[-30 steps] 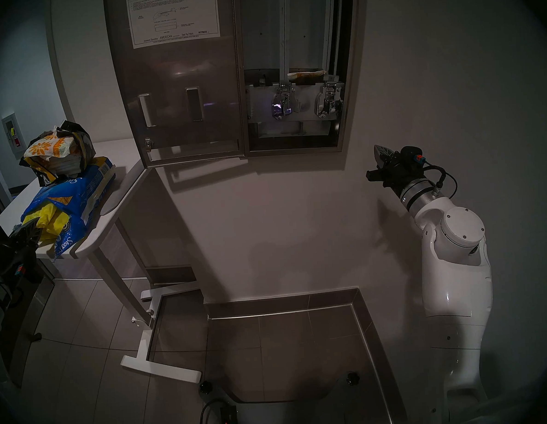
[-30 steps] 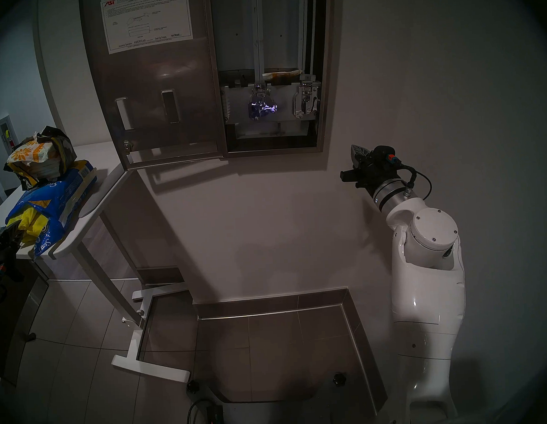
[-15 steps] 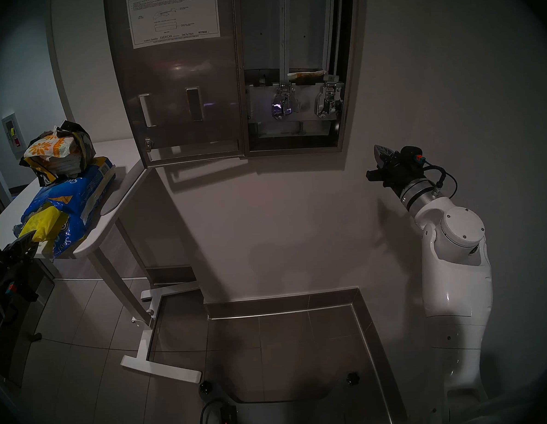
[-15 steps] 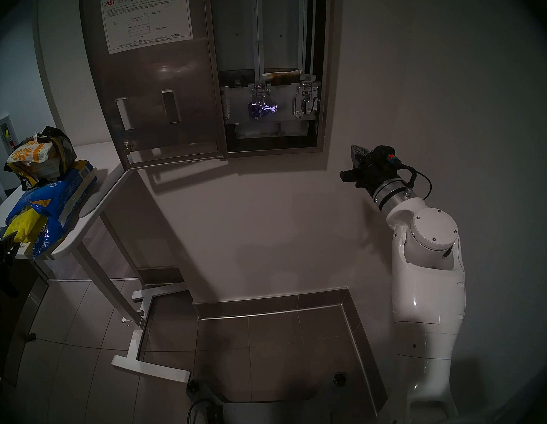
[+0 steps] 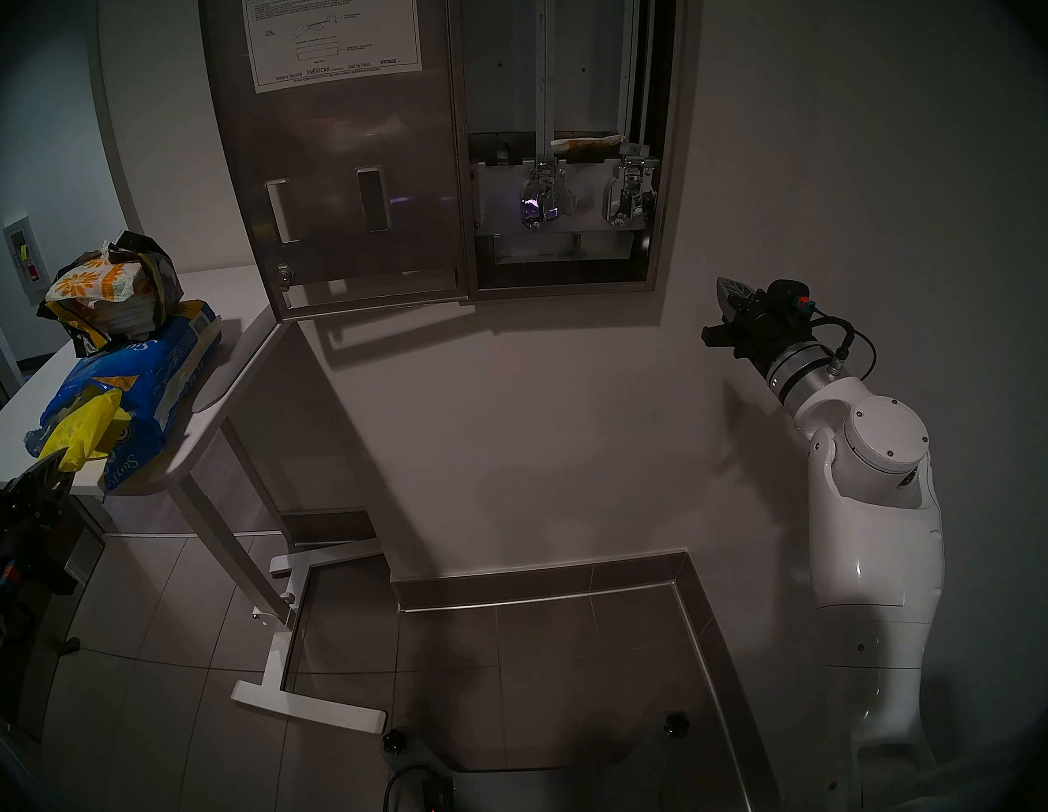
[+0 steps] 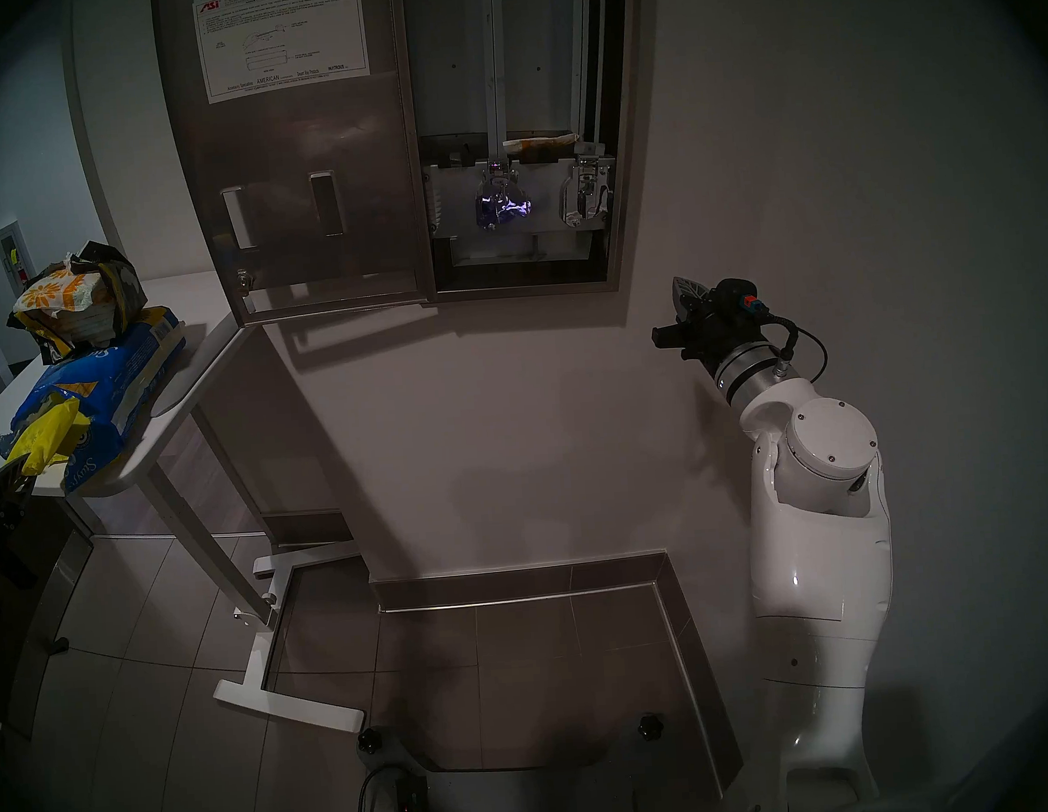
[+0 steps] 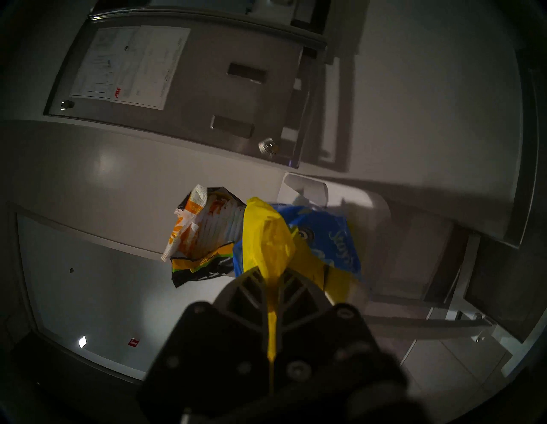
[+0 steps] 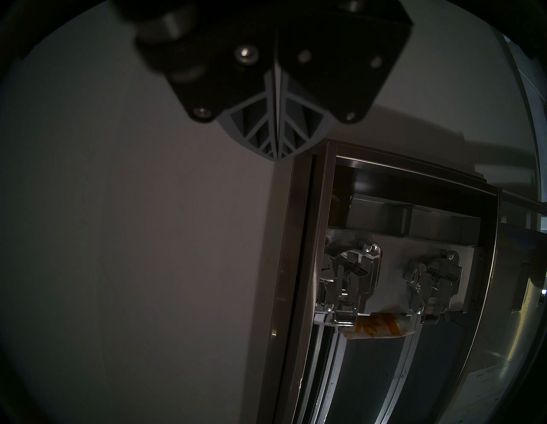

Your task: Open the dispenser door, put the pads inside, close the door

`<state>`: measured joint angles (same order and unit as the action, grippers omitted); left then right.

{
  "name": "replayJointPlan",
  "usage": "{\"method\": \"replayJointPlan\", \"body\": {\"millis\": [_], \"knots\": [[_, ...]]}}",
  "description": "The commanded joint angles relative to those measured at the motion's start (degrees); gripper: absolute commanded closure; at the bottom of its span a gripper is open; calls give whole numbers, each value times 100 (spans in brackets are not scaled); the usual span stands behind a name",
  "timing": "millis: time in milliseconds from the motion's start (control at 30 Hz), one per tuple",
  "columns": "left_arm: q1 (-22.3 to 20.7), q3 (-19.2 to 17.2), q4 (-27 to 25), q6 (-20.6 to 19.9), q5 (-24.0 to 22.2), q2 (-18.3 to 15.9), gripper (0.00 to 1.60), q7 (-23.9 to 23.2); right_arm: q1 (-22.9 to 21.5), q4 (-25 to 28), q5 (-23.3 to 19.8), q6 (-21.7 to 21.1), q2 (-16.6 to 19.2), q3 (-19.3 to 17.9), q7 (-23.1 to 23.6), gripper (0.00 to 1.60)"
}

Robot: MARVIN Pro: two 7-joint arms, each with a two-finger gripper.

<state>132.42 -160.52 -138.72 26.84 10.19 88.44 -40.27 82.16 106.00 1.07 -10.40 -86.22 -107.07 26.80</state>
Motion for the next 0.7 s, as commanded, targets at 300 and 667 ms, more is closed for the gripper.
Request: {"method": "replayJointPlan", "body": {"millis": [300,667], "knots": [[-13,113,-128,-476,-965,-27,160,-186,-121,194,-29,29,45,-5,-11,135],[-64,45,-128,-607,-1118,-71,160,-360,-117,195,-42,29,58,3,-24,135]]}}
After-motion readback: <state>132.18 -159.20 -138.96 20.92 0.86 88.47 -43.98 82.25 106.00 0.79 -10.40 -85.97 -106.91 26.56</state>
